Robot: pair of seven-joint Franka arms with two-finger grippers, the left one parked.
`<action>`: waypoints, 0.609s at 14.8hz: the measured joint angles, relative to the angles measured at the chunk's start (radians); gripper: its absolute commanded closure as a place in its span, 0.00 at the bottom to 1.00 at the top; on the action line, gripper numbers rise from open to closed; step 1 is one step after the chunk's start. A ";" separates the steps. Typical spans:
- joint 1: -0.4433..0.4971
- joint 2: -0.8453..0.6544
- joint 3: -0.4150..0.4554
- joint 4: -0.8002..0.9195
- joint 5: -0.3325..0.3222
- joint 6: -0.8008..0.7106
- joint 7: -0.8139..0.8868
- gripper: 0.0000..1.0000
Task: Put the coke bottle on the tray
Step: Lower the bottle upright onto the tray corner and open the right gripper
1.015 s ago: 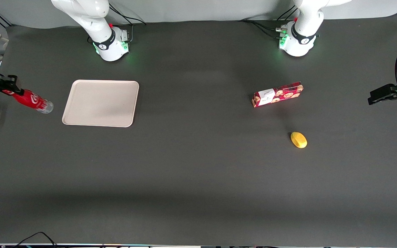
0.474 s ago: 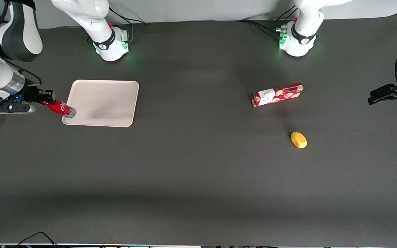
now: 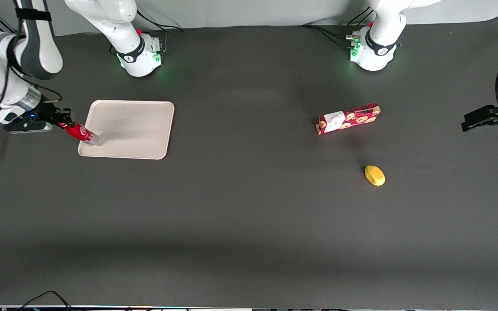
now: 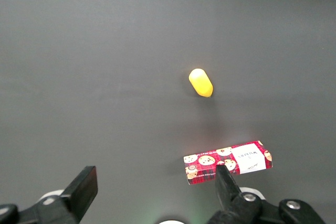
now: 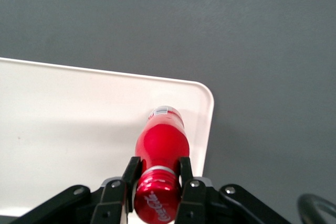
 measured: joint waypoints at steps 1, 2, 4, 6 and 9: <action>0.002 0.000 0.002 -0.026 0.000 0.027 0.000 1.00; 0.003 0.000 0.004 -0.042 0.000 0.040 0.000 1.00; 0.003 0.000 0.004 -0.057 0.000 0.050 0.000 1.00; 0.003 0.000 0.004 -0.068 0.000 0.067 0.000 0.74; 0.003 0.000 0.004 -0.075 -0.001 0.069 -0.005 0.00</action>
